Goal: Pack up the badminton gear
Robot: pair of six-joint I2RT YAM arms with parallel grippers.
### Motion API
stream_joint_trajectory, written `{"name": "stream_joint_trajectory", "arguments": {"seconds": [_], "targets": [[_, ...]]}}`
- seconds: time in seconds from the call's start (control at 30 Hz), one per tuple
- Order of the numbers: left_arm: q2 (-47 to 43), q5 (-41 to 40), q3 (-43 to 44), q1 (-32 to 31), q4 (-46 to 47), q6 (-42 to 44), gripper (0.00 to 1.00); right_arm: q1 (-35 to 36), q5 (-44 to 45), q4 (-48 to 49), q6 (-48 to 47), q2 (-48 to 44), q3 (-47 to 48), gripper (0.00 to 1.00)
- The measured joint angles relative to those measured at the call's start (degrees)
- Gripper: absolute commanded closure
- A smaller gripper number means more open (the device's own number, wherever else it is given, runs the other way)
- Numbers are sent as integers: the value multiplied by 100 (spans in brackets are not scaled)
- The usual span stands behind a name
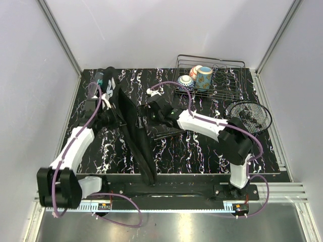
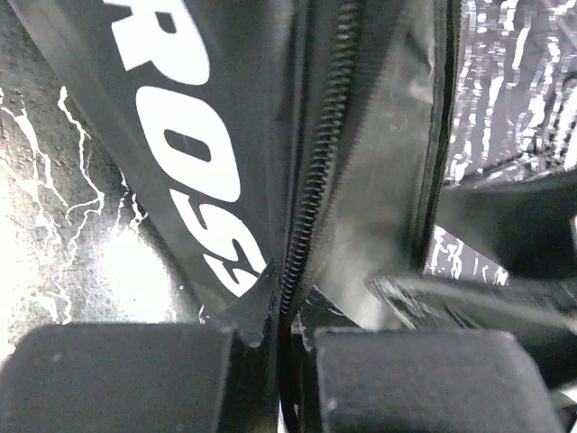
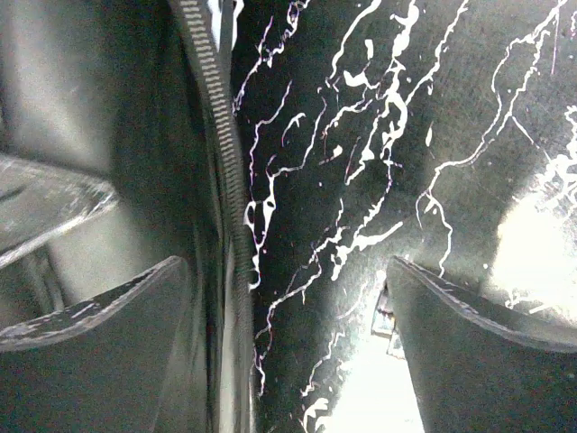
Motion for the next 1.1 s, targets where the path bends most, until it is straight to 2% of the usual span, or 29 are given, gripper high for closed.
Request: {"name": "stream_joint_trajectory", "arguments": {"seconds": [0.17, 0.3, 0.4, 0.47, 0.53, 0.63, 0.77, 1.0, 1.1], "targets": [[894, -98, 238, 0, 28, 4, 100, -22, 2, -800, 162, -426, 74, 0], [1137, -140, 313, -11, -4, 20, 100, -151, 168, -984, 358, -1574, -468, 0], [1213, -116, 481, -15, -22, 22, 100, -599, 173, -925, 673, -2562, -1117, 0], [1311, -79, 682, -31, -37, 22, 100, -1178, 131, -844, 1014, -3134, -1727, 1], [1410, -52, 835, -55, -17, 22, 100, -1731, 195, -791, 1405, -3449, -2328, 8], [1504, 4, 946, -94, 24, 22, 100, -2282, 404, -835, 2090, -3574, -3206, 16], [1558, 96, 916, -120, 76, 15, 100, -2601, 603, -1117, 2833, -3644, -4017, 21], [1443, 284, 675, -149, 221, -127, 100, -2793, 1405, -1231, 3342, -3720, -4052, 34], [1298, 358, 538, -166, 267, -177, 100, -2892, 1681, -1224, 3560, -3493, -3987, 37]]}}
